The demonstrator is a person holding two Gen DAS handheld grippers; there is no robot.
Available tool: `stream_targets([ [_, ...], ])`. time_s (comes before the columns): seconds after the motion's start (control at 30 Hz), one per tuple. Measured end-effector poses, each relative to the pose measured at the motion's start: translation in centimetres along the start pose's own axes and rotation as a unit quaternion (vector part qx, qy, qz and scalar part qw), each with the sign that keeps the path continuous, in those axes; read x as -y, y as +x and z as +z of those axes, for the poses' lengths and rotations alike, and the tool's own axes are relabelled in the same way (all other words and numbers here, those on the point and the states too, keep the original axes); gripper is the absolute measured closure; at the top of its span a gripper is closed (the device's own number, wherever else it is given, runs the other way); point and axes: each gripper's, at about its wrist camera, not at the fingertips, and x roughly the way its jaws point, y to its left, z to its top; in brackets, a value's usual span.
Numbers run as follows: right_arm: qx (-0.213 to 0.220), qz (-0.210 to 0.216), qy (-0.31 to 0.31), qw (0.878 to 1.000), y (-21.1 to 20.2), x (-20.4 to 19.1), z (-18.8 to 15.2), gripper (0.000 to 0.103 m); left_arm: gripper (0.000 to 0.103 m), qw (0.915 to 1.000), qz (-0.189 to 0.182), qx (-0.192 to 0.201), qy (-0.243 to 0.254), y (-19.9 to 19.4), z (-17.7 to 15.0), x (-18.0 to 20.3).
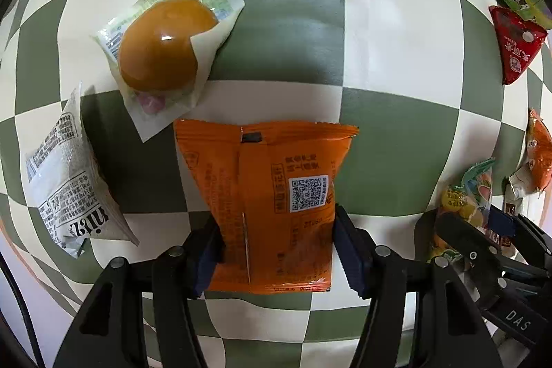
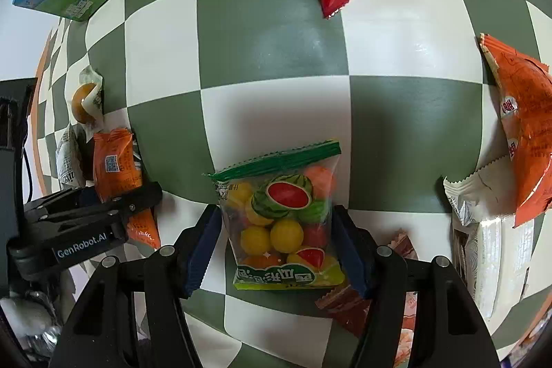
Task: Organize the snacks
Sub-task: 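Grasp the orange chip bag with the left tool while the right tool grasps the candy bag, then lift both bags and carry them over the cardboard box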
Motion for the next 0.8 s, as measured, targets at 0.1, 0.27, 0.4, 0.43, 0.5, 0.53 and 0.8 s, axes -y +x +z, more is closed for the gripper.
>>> stream_targets([
  [0.1,0.003,-0.011,-0.005,1.0,1.0,-0.3,0.4,0.035,0.045,0.9999,0.007,0.008,-0.001,0.5,-0.8,0.2],
  [0.27,0.01,-0.029,-0.02,0.999,1.4,-1.3,0.3,0.039,0.048,0.9999,0.007,0.011,-0.002,0.2,-1.8,-0.4],
  [0.4,0.024,-0.05,-0.035,0.998,1.2,-2.2,-0.4,0.046,0.052,0.9999,0.006,0.013,-0.001,-1.4,-2.4,-0.9],
  [0.43,0.025,-0.052,-0.036,0.998,1.2,-2.3,-0.4,0.047,0.053,0.9999,0.004,0.015,0.001,-1.5,-2.4,-0.7],
  [0.5,0.027,-0.052,-0.038,0.998,1.0,-2.4,-0.5,0.048,0.054,0.9998,-0.002,0.02,0.004,-1.9,-2.3,-0.5],
  [0.53,0.028,-0.052,-0.038,0.998,0.8,-2.4,-0.5,0.048,0.054,0.9996,-0.005,0.025,0.007,-2.5,-2.4,0.0],
  [0.8,0.052,-0.01,-0.039,0.998,-3.8,-2.9,-0.2,0.049,0.054,0.9945,-0.048,0.085,0.038,-10.7,-2.2,2.0],
])
